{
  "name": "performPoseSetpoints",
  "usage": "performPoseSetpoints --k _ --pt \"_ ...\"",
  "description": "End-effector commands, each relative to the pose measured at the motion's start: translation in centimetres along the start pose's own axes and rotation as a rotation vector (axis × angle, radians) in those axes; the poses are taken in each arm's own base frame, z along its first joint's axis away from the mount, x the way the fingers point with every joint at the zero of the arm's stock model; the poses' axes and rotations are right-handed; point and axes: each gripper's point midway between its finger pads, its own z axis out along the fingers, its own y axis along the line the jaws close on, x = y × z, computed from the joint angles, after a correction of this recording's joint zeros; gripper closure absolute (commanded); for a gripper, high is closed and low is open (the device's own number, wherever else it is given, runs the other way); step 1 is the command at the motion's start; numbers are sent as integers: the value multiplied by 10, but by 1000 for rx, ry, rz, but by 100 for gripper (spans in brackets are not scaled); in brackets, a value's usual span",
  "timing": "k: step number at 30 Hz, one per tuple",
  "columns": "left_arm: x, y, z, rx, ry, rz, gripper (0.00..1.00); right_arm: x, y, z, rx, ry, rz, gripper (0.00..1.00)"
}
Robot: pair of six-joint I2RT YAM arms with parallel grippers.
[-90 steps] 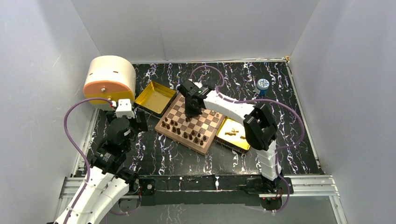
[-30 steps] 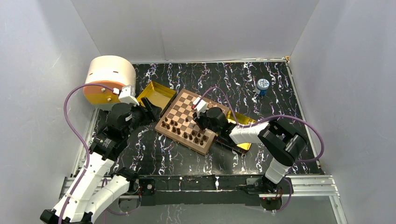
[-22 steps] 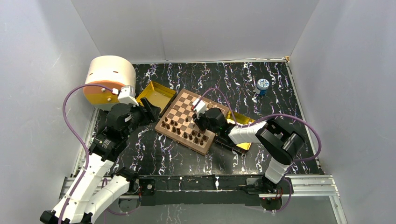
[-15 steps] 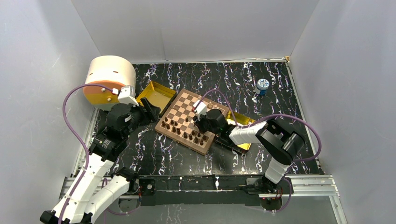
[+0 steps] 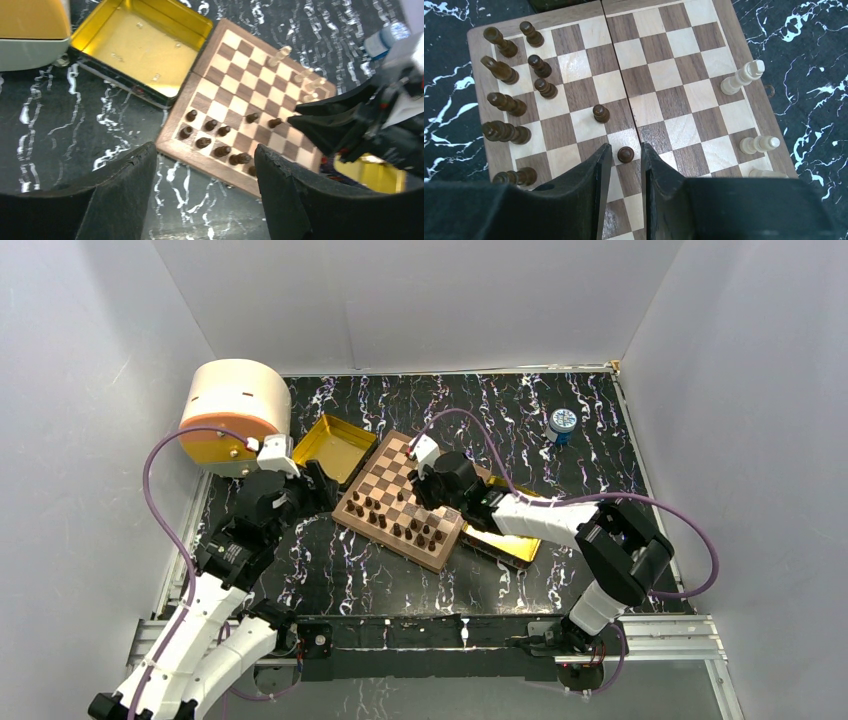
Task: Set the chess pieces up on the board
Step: Place the chess piece on the chessboard, then move the chess piece to the chessboard.
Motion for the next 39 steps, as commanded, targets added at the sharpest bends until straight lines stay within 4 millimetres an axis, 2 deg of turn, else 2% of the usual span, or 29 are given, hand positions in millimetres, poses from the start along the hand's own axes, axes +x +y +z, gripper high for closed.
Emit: performPoseSetpoints --k 1,6,8,13,19,34,39 --pt "-6 23 -4 -84 -54 127 29 -12 -2 -11 15 81 51 64" --pt "0 41 -5 -148 -57 222 14 -10 -4 -4 27 184 72 63" --pt "3 45 -5 -162 -57 233 11 -7 -2 -1 23 212 81 62" --pt "0 45 -6 -162 -73 240 11 1 -2 8 27 255 95 61" --pt "-3 50 -9 -186 -91 247 11 11 0 17 19 308 98 65" --pt "-6 52 -12 -192 -103 251 11 17 -2 29 26 329 81 70" --pt "-5 51 -12 -189 -102 254 11 14 2 28 6 322 87 79"
